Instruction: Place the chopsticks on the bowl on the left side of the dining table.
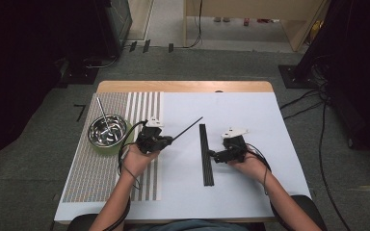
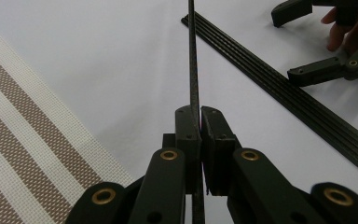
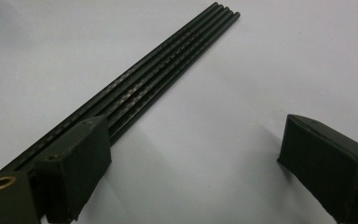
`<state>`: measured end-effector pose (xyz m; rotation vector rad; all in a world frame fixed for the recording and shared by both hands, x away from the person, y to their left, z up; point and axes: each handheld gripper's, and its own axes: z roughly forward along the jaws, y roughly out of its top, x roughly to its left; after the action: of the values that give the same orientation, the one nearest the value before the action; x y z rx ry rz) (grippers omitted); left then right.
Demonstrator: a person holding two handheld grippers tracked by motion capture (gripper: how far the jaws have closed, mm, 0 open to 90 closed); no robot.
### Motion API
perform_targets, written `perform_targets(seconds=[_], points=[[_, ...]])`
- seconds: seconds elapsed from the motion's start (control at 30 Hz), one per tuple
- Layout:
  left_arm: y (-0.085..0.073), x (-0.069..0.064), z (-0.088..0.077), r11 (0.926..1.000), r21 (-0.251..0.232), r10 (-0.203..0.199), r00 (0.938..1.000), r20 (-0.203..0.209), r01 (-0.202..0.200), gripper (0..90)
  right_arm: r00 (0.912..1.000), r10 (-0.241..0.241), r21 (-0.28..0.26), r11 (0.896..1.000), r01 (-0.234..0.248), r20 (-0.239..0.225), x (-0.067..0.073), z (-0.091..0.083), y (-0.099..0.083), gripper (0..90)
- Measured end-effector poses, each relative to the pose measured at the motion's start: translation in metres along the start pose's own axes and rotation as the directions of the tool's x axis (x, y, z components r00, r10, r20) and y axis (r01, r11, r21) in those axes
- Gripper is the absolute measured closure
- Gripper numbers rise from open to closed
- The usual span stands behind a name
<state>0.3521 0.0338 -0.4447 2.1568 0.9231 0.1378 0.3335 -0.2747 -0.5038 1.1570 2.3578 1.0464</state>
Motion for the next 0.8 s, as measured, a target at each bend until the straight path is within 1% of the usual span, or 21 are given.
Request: perform_targets(seconds=[0.03,0.3,0.47,0.8], points=[[0.0,0.001,-0.001,1.0,-0.005,-0.007,1.0,0.006,0.007,87.5,1.0,-0.001,0.0,1.0,0.001,0.0,0.0,0.0,0.0,8.3],[0.001,0.004,-0.011,0.9999,-0.013,0.001,1.0,-0.001,-0.001,87.5,1.0,-0.001,0.0,1.0,0.001,-0.001,0.0,0.0,0.0,8.3],[0.001,0.006,-0.015,0.9998,-0.018,-0.01,0.9999,0.01,0.01,87.5,1.0,-0.001,-0.001,1.0,0.001,-0.001,0.0,0.0,0.0,8.3],[0.0,0.011,-0.027,0.9996,-0.026,-0.008,0.9999,-0.014,0.007,87.5,1.0,0.0,-0.001,1.0,0.0,-0.001,0.0,0.0,0.0,8.3]])
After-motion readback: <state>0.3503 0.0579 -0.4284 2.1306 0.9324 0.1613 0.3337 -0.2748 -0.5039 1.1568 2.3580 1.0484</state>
